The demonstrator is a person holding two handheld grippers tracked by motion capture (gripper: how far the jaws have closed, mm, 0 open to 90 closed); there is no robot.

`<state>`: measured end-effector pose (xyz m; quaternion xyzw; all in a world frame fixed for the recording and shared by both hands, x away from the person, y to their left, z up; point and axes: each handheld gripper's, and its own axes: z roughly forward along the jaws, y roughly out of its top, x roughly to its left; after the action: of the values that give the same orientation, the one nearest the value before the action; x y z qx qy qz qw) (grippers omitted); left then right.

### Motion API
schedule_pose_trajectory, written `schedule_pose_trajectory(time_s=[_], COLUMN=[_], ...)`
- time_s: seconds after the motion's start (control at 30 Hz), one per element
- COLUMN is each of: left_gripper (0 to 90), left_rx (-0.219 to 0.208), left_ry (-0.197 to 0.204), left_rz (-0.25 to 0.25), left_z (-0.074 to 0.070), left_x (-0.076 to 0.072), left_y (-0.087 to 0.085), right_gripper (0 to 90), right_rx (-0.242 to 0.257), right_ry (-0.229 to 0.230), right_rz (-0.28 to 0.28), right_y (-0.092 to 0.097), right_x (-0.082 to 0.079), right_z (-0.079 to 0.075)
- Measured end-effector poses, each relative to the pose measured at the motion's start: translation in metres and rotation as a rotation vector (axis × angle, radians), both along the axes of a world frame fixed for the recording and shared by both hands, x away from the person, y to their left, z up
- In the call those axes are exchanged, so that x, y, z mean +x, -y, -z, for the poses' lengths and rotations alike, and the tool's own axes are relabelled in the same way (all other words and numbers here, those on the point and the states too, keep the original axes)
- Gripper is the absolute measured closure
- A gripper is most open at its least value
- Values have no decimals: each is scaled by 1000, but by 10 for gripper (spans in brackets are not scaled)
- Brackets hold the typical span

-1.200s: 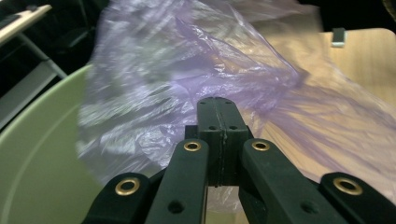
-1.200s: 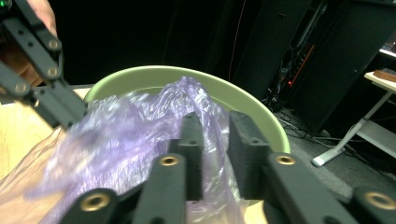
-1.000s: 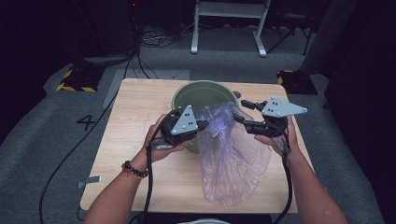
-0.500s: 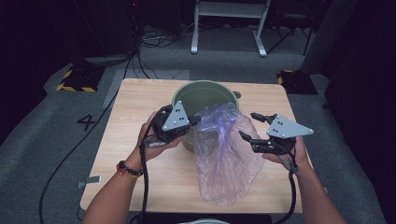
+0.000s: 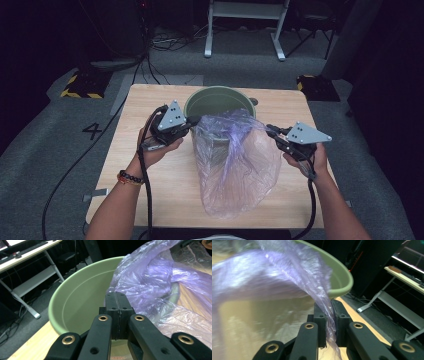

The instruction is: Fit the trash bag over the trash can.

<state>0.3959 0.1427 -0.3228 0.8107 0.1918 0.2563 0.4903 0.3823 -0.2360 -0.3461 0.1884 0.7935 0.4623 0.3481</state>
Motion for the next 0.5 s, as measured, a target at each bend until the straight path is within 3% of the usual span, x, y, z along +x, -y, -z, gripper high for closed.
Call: schedule_pose_trajectory(time_s=[0.03, 0.27, 0.33, 0.4, 0.47, 0.5], left_gripper=[899, 898, 820, 788, 545, 545], left_rx=[-2, -22, -35, -68, -85, -95], left_ry=[0, 6, 2, -9, -23, -38], left_rz=[-4, -56, -69, -48, -57, -64], left_z=[0, 0, -1, -1, -2, -3], left_x=[1, 8, 9, 9, 7, 6], left_y=[-2, -14, -15, -20, -23, -25], right_gripper=[849, 891, 896, 897, 899, 899], right_rx=[28, 85, 82, 77, 64, 64], right_ry=[3, 25, 36, 36, 33, 33], right_rz=[13, 27, 26, 26, 30, 30], right_y=[0, -13, -19, -21, -27, -27], right_x=[6, 26, 29, 31, 35, 35], right_z=[-1, -7, -9, -9, -10, -10])
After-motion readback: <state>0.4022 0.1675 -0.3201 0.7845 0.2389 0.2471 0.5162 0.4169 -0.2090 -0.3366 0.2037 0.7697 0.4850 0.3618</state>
